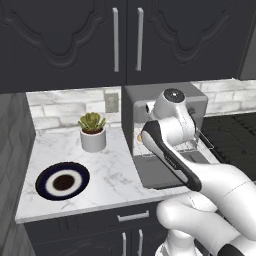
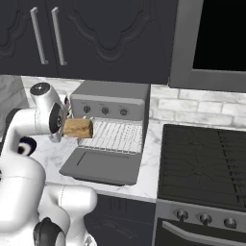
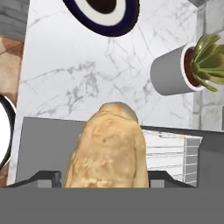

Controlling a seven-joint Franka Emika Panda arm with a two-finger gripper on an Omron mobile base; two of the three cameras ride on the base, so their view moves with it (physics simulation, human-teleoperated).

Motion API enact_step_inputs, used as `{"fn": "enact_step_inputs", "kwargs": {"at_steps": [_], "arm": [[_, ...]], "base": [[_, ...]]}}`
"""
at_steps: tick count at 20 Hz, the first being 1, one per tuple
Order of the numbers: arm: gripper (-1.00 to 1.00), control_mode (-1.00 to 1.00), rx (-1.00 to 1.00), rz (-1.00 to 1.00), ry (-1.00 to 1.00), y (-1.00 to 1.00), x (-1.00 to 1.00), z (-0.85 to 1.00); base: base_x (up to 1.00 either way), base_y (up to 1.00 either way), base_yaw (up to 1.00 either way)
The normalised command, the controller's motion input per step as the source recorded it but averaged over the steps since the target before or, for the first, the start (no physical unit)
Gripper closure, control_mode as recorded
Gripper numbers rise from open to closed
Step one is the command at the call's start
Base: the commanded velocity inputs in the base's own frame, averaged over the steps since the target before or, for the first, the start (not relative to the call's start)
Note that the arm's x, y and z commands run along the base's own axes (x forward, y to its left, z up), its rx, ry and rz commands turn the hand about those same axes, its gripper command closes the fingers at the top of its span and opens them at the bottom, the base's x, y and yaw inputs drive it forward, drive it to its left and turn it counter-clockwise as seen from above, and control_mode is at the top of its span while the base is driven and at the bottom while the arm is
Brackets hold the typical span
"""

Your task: Pull the toaster oven rack outwards. Pick up the baguette from the plate and place it on the toaster oven rack. Close the toaster oven door fully and set the temperature to the lowest setting.

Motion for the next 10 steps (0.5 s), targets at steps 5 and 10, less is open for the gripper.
{"fn": "enact_step_inputs", "kwargs": {"at_steps": [5, 10], "arm": [[1.00, -1.00, 0.03, 0.00, 0.00, -0.42, 0.17, 0.00], [1.00, -1.00, 0.03, 0.00, 0.00, -0.41, 0.15, -0.03]], "base": [[0.00, 0.00, 0.00], [0.00, 0.00, 0.00]]}}
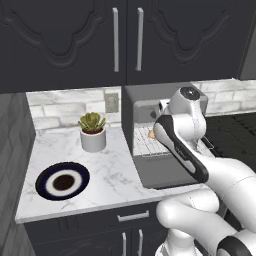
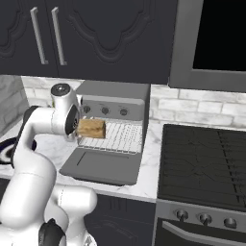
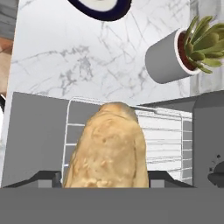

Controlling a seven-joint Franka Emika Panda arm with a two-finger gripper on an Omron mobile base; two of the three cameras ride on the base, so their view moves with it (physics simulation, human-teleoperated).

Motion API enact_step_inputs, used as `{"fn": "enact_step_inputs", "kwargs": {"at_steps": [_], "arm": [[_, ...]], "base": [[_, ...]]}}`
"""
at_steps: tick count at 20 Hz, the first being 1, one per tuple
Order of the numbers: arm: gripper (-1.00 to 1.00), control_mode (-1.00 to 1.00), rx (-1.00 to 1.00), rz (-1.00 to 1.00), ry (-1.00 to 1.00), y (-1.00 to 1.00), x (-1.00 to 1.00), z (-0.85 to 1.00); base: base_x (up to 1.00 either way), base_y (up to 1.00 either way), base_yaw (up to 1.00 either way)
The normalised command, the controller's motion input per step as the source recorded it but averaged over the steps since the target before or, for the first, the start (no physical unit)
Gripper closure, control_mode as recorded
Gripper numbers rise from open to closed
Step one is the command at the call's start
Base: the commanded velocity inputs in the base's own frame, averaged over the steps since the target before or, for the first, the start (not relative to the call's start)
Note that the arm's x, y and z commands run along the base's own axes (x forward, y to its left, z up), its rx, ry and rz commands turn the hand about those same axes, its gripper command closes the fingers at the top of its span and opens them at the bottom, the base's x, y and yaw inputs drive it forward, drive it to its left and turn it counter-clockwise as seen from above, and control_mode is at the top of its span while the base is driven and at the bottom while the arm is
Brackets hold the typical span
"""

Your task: Pull the toaster oven rack outwards. Pick up the baguette from the plate and place it on the toaster oven rack. Close the toaster oven door fully and set the temperature to the lowest setting.

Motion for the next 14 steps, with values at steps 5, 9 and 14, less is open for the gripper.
{"fn": "enact_step_inputs", "kwargs": {"at_steps": [5, 9, 14], "arm": [[1.00, -1.00, 0.02, 0.00, 0.01, -0.35, 0.14, -0.08], [1.00, -1.00, 0.00, 0.00, 0.03, -0.21, 0.19, -0.21], [1.00, -1.00, 0.00, 0.00, 0.00, -0.09, 0.23, -0.28]], "base": [[0.00, 0.00, 0.00], [0.00, 0.00, 0.00], [0.00, 0.00, 0.00]]}}
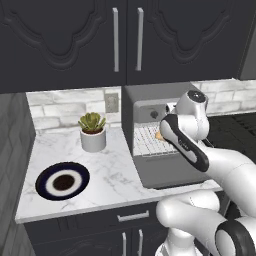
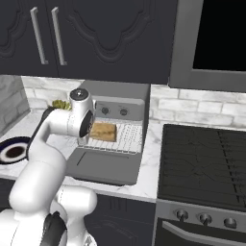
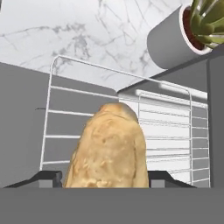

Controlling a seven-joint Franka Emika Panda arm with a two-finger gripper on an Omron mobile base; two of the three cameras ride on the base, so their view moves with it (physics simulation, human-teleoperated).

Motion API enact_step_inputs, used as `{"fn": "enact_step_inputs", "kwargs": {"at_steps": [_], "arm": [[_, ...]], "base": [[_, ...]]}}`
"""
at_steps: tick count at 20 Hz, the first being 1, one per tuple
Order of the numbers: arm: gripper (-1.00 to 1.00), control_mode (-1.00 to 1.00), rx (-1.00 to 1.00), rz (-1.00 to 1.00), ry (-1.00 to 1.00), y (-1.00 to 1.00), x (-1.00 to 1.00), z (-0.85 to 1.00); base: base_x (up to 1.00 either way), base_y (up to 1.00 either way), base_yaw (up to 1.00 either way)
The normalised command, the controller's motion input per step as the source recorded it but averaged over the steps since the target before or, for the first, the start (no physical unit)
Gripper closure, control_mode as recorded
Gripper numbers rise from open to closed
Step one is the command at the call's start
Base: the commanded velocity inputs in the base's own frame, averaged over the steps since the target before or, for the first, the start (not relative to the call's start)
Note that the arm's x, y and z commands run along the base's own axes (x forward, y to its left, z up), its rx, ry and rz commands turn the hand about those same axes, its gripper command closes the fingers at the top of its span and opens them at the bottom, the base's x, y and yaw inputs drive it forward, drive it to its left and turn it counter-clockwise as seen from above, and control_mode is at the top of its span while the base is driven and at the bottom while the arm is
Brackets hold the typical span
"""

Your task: Pull the toaster oven rack outwards. Pick up the baguette from the plate and place it on the toaster oven rack. Close the toaster oven door fully and set the temperature to the lowest setting.

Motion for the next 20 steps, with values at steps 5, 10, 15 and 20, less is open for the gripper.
{"fn": "enact_step_inputs", "kwargs": {"at_steps": [5, 10, 15, 20], "arm": [[1.00, -1.00, 0.00, 0.00, 0.01, -0.10, 0.25, -0.22], [1.00, -1.00, 0.00, 0.00, 0.00, -0.10, 0.23, -0.18], [1.00, -1.00, 0.00, 0.00, 0.00, -0.06, 0.18, -0.21], [1.00, -1.00, 0.00, 0.00, 0.00, -0.02, 0.14, -0.22]], "base": [[0.00, 0.00, 0.00], [0.00, 0.00, 0.00], [0.00, 0.00, 0.00], [0.00, 0.00, 0.00]]}}
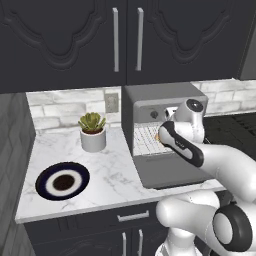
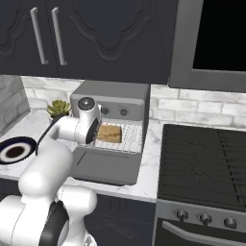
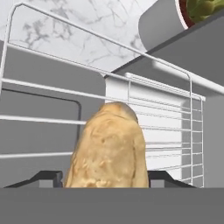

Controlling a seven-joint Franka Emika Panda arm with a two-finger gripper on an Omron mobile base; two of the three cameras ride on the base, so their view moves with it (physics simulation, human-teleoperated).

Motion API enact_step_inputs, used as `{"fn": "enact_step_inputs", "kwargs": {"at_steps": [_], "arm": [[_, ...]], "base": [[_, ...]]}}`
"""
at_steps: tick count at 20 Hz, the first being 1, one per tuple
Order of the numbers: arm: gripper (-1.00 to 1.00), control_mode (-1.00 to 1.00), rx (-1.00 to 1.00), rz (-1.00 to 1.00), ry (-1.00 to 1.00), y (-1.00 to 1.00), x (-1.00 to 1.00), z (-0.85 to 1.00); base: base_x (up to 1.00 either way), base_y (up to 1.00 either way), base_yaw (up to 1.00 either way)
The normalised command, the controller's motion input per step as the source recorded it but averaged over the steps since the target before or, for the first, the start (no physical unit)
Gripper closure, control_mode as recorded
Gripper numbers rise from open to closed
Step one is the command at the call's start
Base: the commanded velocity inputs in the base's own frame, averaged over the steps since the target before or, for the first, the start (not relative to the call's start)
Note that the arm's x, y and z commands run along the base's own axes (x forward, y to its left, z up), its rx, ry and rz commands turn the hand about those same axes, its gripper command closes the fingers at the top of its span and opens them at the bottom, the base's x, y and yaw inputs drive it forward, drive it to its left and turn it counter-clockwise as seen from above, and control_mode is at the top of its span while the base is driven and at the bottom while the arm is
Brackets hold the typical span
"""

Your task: Pull the toaster oven rack outwards. Pick up the baguette from the plate and place it on the toaster oven rack. Close the toaster oven door fully and set the temperature to the lowest setting.

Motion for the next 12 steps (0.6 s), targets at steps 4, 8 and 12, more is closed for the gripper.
{"fn": "enact_step_inputs", "kwargs": {"at_steps": [4, 8, 12], "arm": [[1.00, -1.00, 0.00, 0.00, 0.00, -0.01, 0.19, -0.23], [1.00, -1.00, 0.00, 0.00, 0.00, 0.00, 0.23, -0.27], [1.00, -1.00, 0.00, 0.00, 0.00, -0.02, 0.16, -0.30]], "base": [[0.00, 0.00, 0.00], [0.00, 0.00, 0.00], [0.00, 0.00, 0.00]]}}
